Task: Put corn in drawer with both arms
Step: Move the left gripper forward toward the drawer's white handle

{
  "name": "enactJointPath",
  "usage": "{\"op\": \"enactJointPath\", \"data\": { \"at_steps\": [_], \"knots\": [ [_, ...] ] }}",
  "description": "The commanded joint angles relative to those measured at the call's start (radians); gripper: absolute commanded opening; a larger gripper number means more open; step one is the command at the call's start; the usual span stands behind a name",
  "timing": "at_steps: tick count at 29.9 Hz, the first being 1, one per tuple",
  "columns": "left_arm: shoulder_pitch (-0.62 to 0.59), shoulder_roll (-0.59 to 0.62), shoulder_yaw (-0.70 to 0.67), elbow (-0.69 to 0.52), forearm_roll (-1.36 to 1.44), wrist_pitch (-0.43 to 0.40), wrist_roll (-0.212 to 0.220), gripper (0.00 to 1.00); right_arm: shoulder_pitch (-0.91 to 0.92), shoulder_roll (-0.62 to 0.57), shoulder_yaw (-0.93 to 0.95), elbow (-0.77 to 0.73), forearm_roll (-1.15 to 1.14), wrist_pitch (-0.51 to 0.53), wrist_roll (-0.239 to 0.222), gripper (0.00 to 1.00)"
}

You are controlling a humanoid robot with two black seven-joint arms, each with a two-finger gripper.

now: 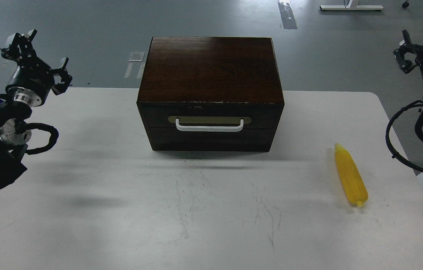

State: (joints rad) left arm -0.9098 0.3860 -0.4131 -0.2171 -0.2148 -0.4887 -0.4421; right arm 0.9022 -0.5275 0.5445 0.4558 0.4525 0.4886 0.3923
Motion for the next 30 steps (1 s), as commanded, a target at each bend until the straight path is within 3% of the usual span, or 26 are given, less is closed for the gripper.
{"op": "enactJointPath", "data": {
  "at_steps": [1, 16, 20, 30],
  "knots": [
    [-0.001, -0.001, -0.001, -0.001, 0.0, 0.0, -0.001, 0.98, 0.001, 0.0, 0.0, -0.002, 0.0, 0.0, 0.0, 1.0],
    [-0.038, 0.042, 0.016, -0.013, 0.024, 0.0, 0.022, 0.94, 0.0, -0.003, 0.005, -0.005, 0.0, 0.0, 0.0, 1.0],
    [-0.138, 0.068, 0.016, -0.013, 0.11, 0.0, 0.086, 0.89, 0.0, -0.009, 0.006, -0.005, 0.0, 0.0, 0.0, 1.0],
    [-0.476, 0.044, 0.023, -0.024, 0.504, 0.0, 0.083, 0.89, -0.002, -0.029, 0.008, -0.006, 0.0, 0.0, 0.0, 1.0]
  ]
}}
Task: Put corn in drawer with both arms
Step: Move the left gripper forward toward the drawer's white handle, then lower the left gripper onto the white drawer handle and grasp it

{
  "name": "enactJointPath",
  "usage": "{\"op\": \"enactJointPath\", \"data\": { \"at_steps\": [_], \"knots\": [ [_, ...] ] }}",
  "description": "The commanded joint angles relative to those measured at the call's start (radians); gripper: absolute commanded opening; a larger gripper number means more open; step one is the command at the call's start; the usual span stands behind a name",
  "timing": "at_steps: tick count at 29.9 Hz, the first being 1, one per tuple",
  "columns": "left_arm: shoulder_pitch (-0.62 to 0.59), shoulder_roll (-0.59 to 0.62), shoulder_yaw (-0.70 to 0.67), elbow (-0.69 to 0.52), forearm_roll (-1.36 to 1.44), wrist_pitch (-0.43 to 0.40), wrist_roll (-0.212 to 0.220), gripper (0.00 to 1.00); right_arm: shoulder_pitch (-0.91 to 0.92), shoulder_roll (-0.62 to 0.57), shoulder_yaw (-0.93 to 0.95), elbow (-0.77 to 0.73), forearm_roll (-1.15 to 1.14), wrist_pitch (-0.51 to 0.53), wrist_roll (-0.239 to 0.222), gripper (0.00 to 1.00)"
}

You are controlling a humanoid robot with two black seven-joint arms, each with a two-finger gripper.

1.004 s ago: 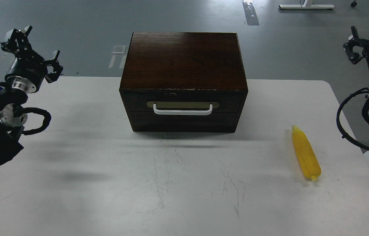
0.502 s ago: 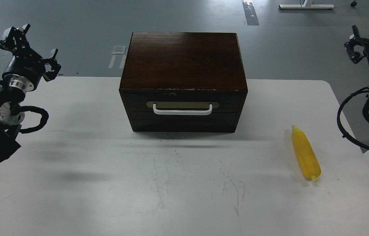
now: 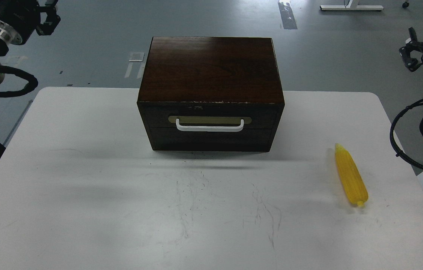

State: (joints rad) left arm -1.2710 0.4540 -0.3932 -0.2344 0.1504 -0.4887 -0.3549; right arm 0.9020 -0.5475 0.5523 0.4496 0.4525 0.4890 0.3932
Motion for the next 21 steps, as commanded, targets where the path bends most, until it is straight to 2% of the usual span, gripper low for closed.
{"op": "enactJointPath", "data": {
  "at_steps": [1, 4, 7, 14, 21],
  "knots": [
    [-0.132, -0.034, 0.004, -0.014, 0.162, 0.0, -0.004, 0.89, -0.002, -0.011, 0.0, -0.002, 0.0, 0.0, 0.0, 1.0],
    [-0.177, -0.047, 0.007, -0.103, 0.244, 0.0, -0.006, 0.89, -0.005, -0.011, 0.0, -0.002, 0.0, 0.0, 0.0, 1.0],
    [-0.203, -0.044, 0.017, -0.276, 0.389, 0.0, -0.01, 0.89, -0.005, -0.019, 0.001, -0.002, 0.0, 0.0, 0.0, 1.0],
    [-0.199, -0.046, 0.016, -0.641, 0.74, 0.0, -0.012, 0.89, -0.006, -0.049, 0.003, -0.002, 0.0, 0.0, 0.001, 1.0],
    [-0.185, -0.04, 0.022, -0.91, 1.168, 0.0, -0.012, 0.89, -0.017, -0.085, 0.003, -0.003, 0.0, 0.0, 0.003, 1.0]
  ]
}}
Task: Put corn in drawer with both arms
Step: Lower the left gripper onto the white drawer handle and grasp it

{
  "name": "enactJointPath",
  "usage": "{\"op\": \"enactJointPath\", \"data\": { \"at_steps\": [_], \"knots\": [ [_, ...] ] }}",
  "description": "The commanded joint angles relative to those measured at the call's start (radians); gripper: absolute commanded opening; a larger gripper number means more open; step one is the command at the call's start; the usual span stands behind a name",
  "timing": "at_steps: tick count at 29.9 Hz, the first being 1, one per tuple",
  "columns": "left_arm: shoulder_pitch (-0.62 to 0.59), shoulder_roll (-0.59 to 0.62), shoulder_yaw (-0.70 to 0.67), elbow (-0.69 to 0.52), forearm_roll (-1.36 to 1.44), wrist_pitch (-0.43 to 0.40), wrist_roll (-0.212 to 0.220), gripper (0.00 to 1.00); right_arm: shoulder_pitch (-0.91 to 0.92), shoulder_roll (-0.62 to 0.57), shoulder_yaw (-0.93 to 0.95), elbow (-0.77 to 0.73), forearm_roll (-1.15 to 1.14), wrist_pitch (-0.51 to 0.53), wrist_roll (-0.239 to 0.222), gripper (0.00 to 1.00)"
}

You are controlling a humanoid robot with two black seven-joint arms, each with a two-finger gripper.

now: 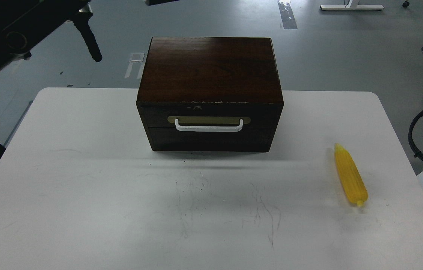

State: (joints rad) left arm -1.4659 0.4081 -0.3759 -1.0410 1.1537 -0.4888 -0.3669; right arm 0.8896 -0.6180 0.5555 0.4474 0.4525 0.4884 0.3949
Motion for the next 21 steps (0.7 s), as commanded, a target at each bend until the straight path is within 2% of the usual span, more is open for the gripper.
{"op": "enactJointPath", "data": {
  "at_steps": [1, 5, 7, 13, 21],
  "knots": [
    [0.021, 0.012, 0.017, -0.152, 0.241, 0.0, 0.002, 0.89, -0.006, -0.019, 0.001, -0.001, 0.0, 0.0, 0.001, 1.0],
    [0.029, 0.034, 0.069, -0.278, 0.412, 0.0, 0.002, 0.89, -0.008, -0.026, 0.001, -0.001, 0.0, 0.0, 0.001, 1.0],
    [0.024, 0.029, 0.147, -0.32, 0.507, 0.0, 0.002, 0.89, -0.008, -0.026, 0.003, -0.004, 0.0, 0.0, 0.002, 1.0],
    [0.022, -0.008, 0.403, -0.31, 0.736, 0.0, 0.003, 0.89, -0.008, -0.028, 0.006, -0.006, 0.002, 0.0, 0.002, 1.0],
    [0.027, -0.031, 0.459, -0.304, 0.808, 0.0, 0.005, 0.89, -0.008, -0.051, 0.007, -0.024, 0.002, 0.0, 0.002, 1.0]
  ]
}}
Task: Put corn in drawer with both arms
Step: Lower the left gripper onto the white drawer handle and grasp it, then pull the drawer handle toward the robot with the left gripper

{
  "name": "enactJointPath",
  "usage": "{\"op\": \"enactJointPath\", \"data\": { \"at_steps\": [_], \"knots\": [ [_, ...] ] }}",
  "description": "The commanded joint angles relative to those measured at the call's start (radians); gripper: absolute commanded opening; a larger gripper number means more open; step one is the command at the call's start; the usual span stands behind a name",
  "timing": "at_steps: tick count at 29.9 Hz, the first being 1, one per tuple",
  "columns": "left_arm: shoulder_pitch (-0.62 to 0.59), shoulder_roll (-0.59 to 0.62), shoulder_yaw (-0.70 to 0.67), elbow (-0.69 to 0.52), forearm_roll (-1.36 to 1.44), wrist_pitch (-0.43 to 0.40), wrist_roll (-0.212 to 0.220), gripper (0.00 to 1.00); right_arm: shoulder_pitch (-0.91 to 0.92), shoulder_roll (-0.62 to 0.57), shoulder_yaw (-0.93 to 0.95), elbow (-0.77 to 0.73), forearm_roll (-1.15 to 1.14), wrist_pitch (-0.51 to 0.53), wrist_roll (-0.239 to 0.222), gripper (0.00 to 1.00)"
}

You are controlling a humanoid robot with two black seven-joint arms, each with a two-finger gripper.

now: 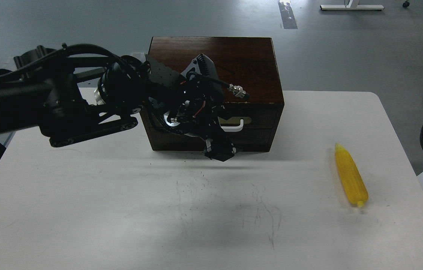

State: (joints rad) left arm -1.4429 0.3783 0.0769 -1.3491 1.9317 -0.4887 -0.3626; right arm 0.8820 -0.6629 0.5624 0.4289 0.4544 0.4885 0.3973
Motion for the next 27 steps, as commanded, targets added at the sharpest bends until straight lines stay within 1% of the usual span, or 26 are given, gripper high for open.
{"op": "enactJointPath", "data": {
  "at_steps": [1, 9, 14, 19, 27],
  "knots": [
    [0.006, -0.001, 0.006, 0.005, 0.062, 0.0, 0.002, 0.89, 0.0, -0.01, 0.001, -0.013, 0.0, 0.0, 0.0, 1.0],
    [0.024, -0.001, 0.007, 0.03, 0.19, 0.0, 0.005, 0.89, -0.003, -0.01, 0.002, -0.018, 0.0, 0.0, 0.0, 1.0],
    [0.027, -0.003, 0.009, 0.03, 0.201, 0.0, 0.013, 0.89, -0.001, -0.01, 0.005, -0.018, 0.0, 0.0, 0.0, 1.0],
    [0.025, -0.003, 0.041, 0.059, 0.208, 0.0, 0.013, 0.89, -0.001, -0.01, 0.005, -0.018, 0.0, 0.0, 0.0, 1.0],
    [0.047, -0.003, 0.058, 0.062, 0.23, 0.0, 0.013, 0.89, -0.001, -0.01, 0.005, -0.025, 0.0, 0.0, 0.0, 1.0]
  ]
}}
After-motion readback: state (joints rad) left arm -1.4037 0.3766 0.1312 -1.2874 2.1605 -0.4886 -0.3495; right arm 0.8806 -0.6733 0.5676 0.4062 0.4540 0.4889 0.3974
